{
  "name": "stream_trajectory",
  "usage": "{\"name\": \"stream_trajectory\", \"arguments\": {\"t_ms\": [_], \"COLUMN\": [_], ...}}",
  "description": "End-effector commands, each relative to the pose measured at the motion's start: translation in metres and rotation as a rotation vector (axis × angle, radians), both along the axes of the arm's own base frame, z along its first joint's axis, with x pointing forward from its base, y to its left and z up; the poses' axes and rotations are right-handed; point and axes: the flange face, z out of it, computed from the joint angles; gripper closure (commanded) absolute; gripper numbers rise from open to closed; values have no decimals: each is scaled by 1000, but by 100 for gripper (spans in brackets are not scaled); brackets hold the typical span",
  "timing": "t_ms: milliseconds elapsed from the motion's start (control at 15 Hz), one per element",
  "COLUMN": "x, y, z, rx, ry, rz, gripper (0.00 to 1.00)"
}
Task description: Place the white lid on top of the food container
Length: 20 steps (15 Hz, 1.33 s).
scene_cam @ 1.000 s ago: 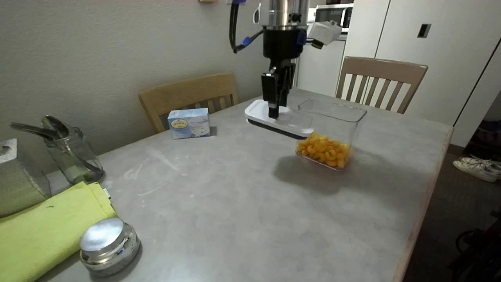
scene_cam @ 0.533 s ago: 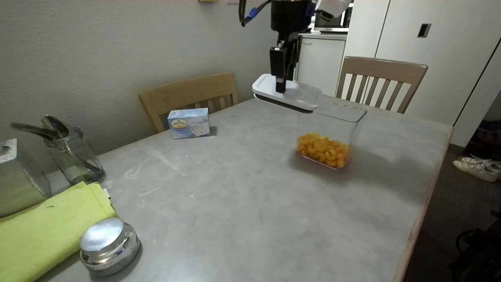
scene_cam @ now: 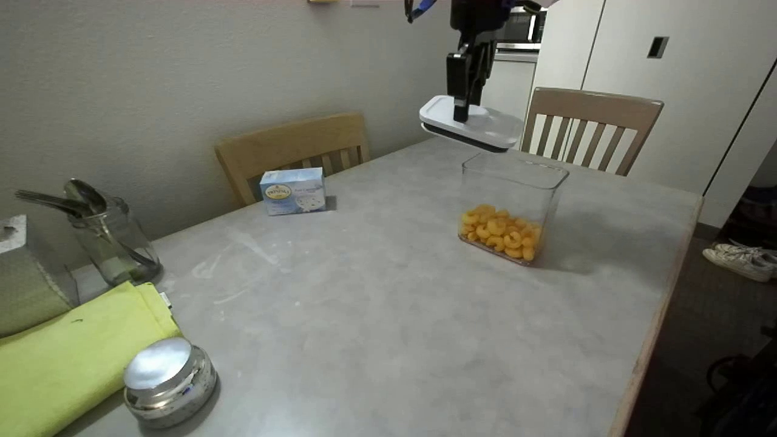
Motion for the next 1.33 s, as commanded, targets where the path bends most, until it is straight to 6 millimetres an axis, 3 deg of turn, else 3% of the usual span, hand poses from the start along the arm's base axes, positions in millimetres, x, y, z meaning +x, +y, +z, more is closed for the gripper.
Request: {"name": "stream_trajectory", "arguments": {"t_ms": [0, 333, 1267], "x": [-11, -23, -26], "y": [-27, -41, -39], "z": [5, -10, -67], "rx": [9, 49, 64], "ry": [61, 160, 214], "rz": [-69, -144, -244], "gripper": [71, 71, 71]}}
